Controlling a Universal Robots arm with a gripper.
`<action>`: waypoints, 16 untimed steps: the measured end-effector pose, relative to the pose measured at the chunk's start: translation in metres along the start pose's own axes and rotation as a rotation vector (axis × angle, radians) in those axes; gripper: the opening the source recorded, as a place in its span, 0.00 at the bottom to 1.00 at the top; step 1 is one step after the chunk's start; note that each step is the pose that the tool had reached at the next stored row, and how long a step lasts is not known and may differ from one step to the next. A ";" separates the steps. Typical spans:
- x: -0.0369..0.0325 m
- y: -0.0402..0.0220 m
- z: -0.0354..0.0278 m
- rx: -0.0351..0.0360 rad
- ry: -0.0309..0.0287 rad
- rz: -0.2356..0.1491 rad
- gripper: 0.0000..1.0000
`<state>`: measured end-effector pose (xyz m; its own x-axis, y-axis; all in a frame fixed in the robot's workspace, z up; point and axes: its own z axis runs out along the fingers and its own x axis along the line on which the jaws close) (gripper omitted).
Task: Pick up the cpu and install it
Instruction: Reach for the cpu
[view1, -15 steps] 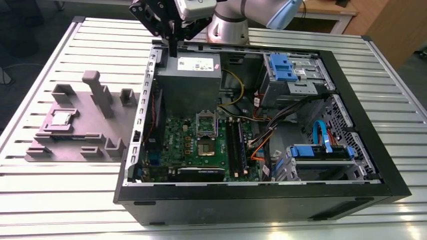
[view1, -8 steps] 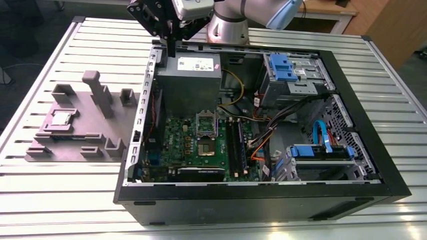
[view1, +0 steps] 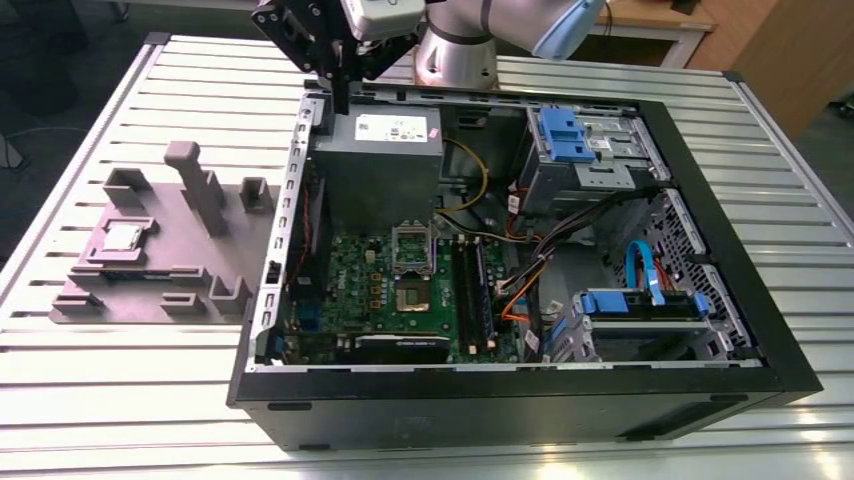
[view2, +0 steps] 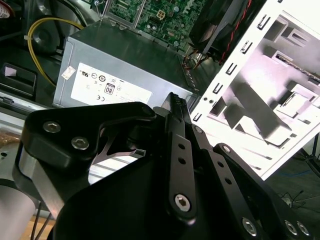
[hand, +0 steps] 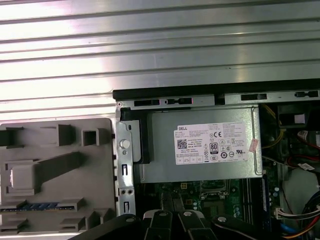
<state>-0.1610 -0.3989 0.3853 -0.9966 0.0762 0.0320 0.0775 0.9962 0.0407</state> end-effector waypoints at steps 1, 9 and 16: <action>0.0001 0.0000 0.0000 0.0000 0.0000 0.000 0.10; 0.0016 -0.0001 0.0001 0.0000 0.0000 0.000 0.10; 0.0032 -0.0003 0.0001 0.0000 0.0000 0.000 0.10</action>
<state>-0.1642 -0.3989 0.3853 -0.9966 0.0762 0.0320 0.0775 0.9962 0.0406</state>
